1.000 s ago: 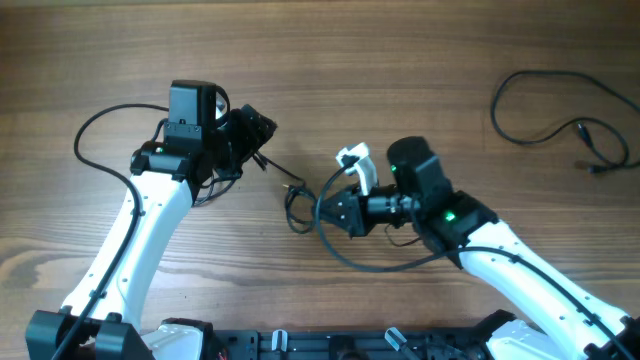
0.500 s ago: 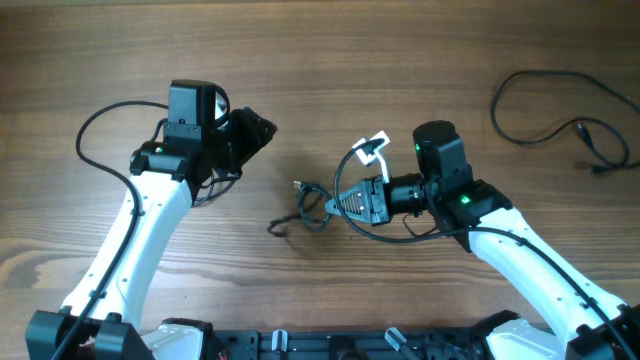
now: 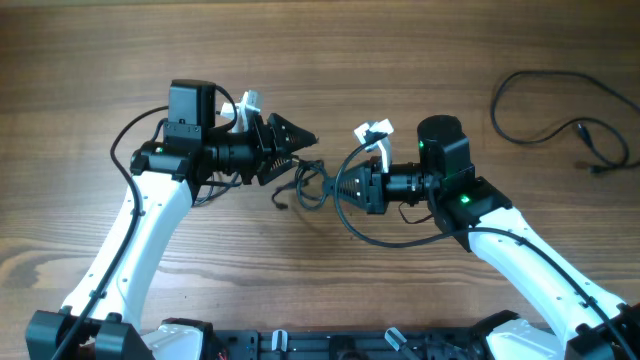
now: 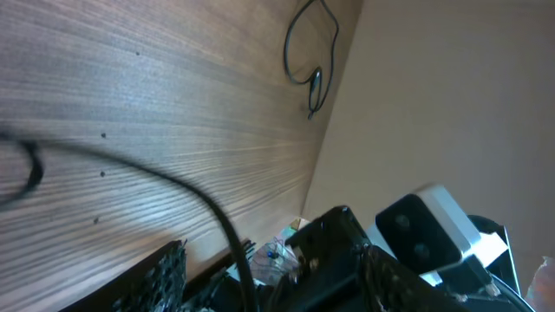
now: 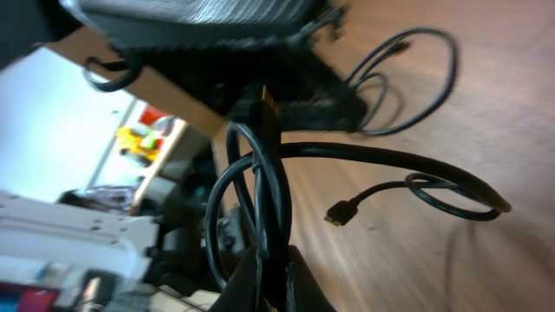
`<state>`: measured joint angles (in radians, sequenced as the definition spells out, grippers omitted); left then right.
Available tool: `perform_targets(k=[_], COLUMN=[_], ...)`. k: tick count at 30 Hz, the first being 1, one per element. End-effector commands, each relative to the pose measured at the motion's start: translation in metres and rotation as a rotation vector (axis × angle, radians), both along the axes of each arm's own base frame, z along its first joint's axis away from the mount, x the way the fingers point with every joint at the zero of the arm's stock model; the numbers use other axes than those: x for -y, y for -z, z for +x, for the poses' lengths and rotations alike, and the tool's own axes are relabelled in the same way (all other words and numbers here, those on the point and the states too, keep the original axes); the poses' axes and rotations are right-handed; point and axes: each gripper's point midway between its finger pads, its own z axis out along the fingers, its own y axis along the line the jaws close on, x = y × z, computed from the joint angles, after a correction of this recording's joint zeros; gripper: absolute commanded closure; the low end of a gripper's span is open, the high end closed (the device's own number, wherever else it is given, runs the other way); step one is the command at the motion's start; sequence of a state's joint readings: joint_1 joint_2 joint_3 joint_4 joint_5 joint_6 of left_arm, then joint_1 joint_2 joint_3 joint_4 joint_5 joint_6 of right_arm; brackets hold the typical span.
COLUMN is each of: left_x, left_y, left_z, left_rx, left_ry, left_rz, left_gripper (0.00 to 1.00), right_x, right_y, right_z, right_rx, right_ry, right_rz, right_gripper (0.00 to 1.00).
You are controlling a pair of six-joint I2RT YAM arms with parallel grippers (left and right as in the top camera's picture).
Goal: Untangle cables
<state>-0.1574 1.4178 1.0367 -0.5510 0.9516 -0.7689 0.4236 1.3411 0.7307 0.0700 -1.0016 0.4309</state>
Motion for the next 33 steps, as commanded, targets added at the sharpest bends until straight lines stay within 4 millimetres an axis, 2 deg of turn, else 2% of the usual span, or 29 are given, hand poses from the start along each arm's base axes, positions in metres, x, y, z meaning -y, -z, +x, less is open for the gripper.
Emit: perform_targets(k=[1, 4, 5, 6, 8, 11, 16, 18, 21, 33], left_x=[0.002, -0.002, -0.002, -0.002, 0.001, 0.008, -0.001, -0.002, -0.006, -0.008], left_y=[0.002, 0.011, 0.014, 0.015, 0.014, 0.019, 0.035, 0.036, 0.039, 0.038], left_z=[-0.007, -0.008, -0.01, -0.012, -0.012, -0.013, -0.012, -0.011, -0.008, 0.002], left_rx=[-0.036, -0.066, -0.077, -0.087, -0.055, 0.105, 0.093, 0.094, 0.1, 0.144], left_ry=[0.019, -0.004, -0.009, -0.008, 0.016, 0.111, 0.083, 0.076, 0.059, 0.034], left_rz=[-0.012, 0.033, 0.049, 0.054, 0.058, 0.132, 0.238, 0.25, 0.279, 0.302], left_gripper=[0.34, 0.36, 0.42, 0.54, 0.61, 0.68, 0.69, 0.73, 0.79, 0.77], right_x=[0.004, 0.005, 0.006, 0.006, 0.006, 0.007, 0.007, 0.006, 0.003, -0.005], right_y=[0.008, 0.01, 0.011, 0.011, 0.012, 0.014, 0.014, 0.013, 0.01, -0.013], right_z=[0.019, 0.023, 0.024, 0.024, 0.023, 0.023, 0.023, 0.022, 0.015, -0.022], right_rx=[0.097, 0.043, -0.008, -0.063, -0.157, -0.188, -0.222, -0.233, -0.241, -0.182], right_ry=[0.071, 0.112, 0.136, 0.157, 0.184, 0.194, 0.206, 0.202, 0.157, -0.1], right_rz=[-0.07, -0.074, -0.071, -0.064, -0.054, -0.058, -0.053, -0.048, -0.03, 0.073], right_gripper=[0.95, 0.96, 0.96, 0.96, 0.96, 0.96, 0.96, 0.96, 0.96, 0.96])
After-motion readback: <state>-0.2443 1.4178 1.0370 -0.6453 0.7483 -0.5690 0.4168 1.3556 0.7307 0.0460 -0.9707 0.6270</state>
